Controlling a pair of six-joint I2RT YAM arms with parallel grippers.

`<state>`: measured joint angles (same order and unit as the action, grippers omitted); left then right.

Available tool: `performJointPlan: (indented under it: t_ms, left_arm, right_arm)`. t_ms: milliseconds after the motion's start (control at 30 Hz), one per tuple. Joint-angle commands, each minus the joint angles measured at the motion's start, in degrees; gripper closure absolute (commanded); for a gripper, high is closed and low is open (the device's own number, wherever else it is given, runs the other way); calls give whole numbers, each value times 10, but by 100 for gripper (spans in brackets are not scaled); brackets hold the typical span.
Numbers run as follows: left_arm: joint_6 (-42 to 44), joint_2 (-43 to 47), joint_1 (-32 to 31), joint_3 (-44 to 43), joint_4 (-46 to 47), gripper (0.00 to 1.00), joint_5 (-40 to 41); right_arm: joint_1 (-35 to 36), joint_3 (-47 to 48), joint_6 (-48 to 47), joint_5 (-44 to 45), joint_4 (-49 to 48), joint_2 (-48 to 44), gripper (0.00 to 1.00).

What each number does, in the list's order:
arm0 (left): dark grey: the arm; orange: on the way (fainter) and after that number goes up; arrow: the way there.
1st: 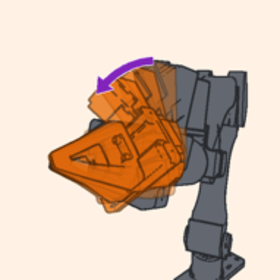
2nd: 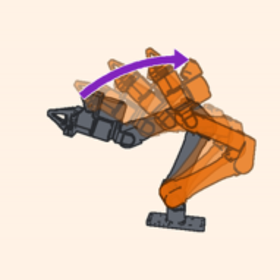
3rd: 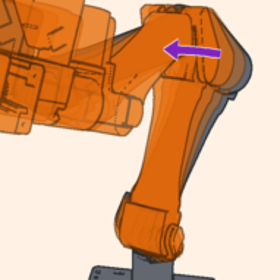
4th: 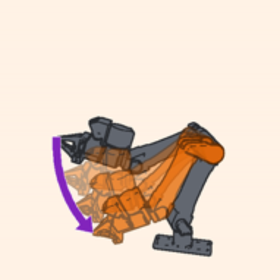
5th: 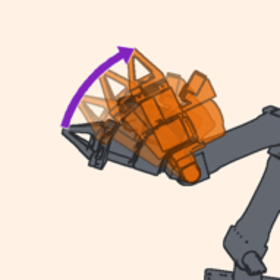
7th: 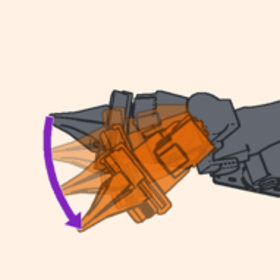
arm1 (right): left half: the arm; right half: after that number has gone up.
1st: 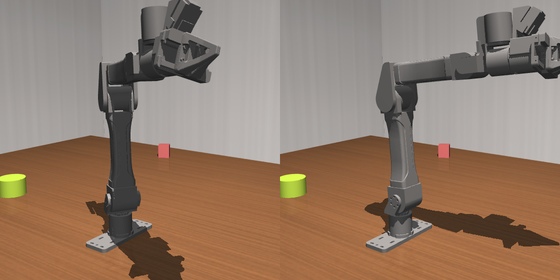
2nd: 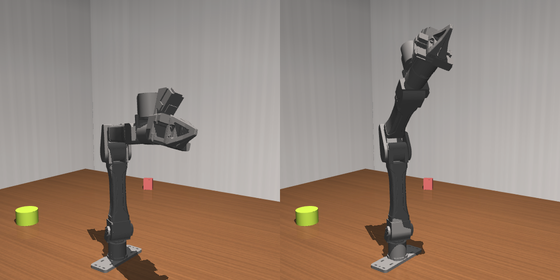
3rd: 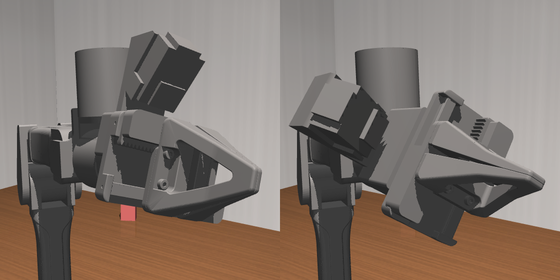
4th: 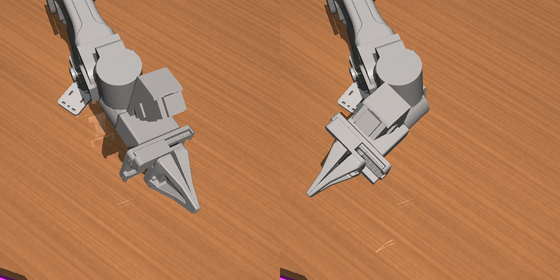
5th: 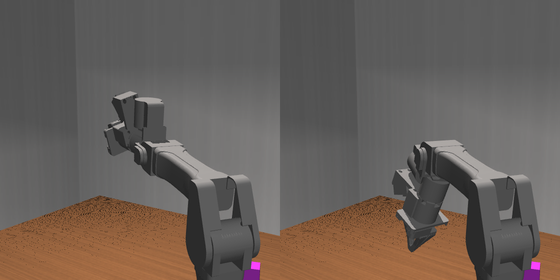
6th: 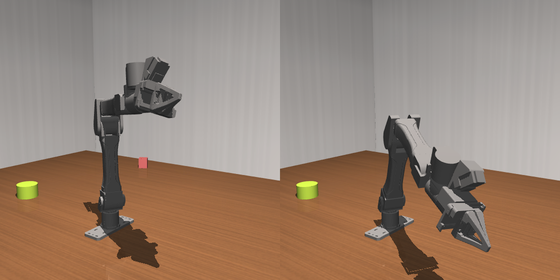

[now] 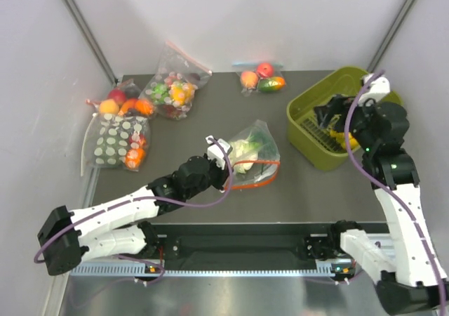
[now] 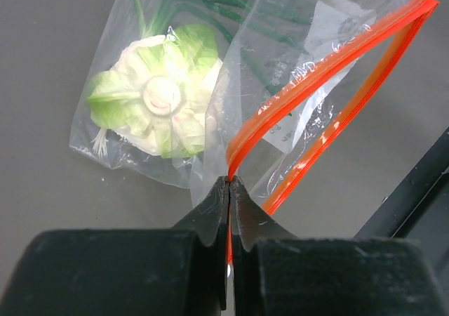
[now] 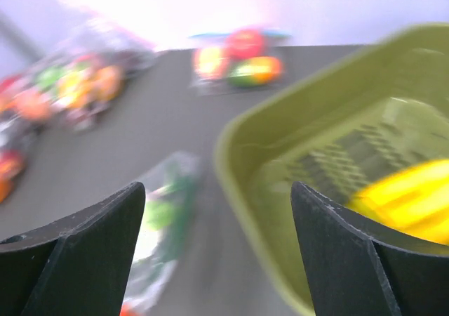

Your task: Open the zip-top bag and remove the fake food

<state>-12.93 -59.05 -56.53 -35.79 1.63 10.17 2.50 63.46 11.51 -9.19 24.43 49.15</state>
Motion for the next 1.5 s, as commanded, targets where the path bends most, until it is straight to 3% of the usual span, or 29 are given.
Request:
performJointPlan:
  t_ms: [0, 200, 300, 500, 633, 1000, 1133, 1267, 1467]
  left_arm:
    - [-1, -3, -2, -30, 1, 99, -8]
    - [-21, -5, -2, -31, 6, 99, -4]
    - [-26, -21, -2, -38, 2, 99, 5]
    - [-37, -52, -2, -53, 3, 99, 16]
    - [-37, -55, -2, -59, 3, 99, 34]
    - [-30, -52, 3, -68, -7, 99, 62]
    - [-30, -50, 4, -65, -5, 99, 60]
    - [-32, -47, 4, -63, -8, 100, 59]
    - [-32, -29, 4, -60, -15, 100, 63]
  right_arm:
    - [120, 37, -11, 52, 11, -9, 17]
    - [276, 47, -3, 109, 1, 3, 19]
    - [421, 43, -6, 168, -10, 10, 19]
    - [591, 29, -1, 233, -13, 31, 19]
    - [627, -20, 22, 226, -20, 46, 19]
    - [628, -127, 71, 160, -73, 103, 28]
    - [628, -137, 94, 198, -73, 124, 27]
    - [626, -139, 113, 291, -70, 158, 25]
    - [597, -143, 120, 342, -119, 222, 25]
